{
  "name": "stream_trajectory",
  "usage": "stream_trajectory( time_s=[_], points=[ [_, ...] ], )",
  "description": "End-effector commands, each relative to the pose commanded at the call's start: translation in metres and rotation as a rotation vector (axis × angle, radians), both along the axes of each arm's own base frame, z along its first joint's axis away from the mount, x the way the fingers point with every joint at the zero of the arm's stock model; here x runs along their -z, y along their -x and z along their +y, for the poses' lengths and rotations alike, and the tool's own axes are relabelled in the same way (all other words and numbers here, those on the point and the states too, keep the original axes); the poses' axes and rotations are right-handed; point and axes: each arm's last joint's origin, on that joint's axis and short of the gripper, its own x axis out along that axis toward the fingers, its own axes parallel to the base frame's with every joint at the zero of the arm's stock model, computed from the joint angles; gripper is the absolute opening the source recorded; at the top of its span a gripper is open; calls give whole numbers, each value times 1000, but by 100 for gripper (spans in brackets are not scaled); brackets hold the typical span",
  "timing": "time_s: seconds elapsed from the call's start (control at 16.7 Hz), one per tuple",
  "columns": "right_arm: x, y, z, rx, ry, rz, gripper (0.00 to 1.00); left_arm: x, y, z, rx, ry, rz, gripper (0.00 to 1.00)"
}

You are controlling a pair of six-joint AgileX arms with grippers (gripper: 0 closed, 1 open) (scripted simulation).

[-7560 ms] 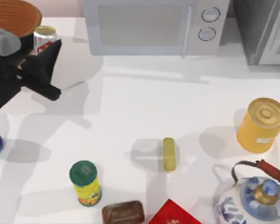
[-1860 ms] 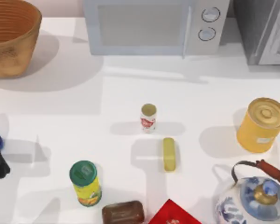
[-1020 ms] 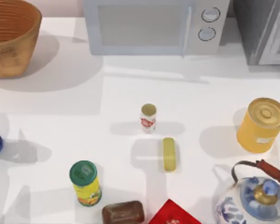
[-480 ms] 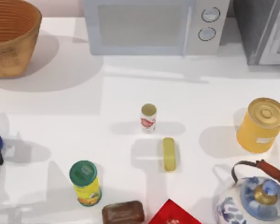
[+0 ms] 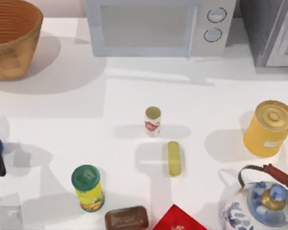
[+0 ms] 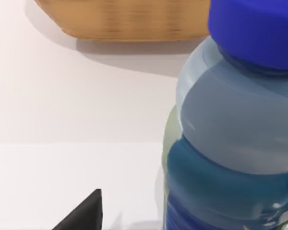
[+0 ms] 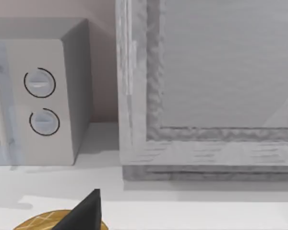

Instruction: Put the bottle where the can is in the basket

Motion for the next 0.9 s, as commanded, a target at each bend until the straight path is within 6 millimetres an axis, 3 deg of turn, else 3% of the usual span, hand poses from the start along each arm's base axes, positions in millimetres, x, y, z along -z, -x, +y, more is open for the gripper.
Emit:
stream_trajectory(
  time_s=[0.42,0.9],
  points=[
    [0,0,0,0,0,0,100,-2,-20,-2,2,0,-4,100],
    [0,0,0,0,0,0,100,15,-52,-2,1,0,-1,100]
  ],
)
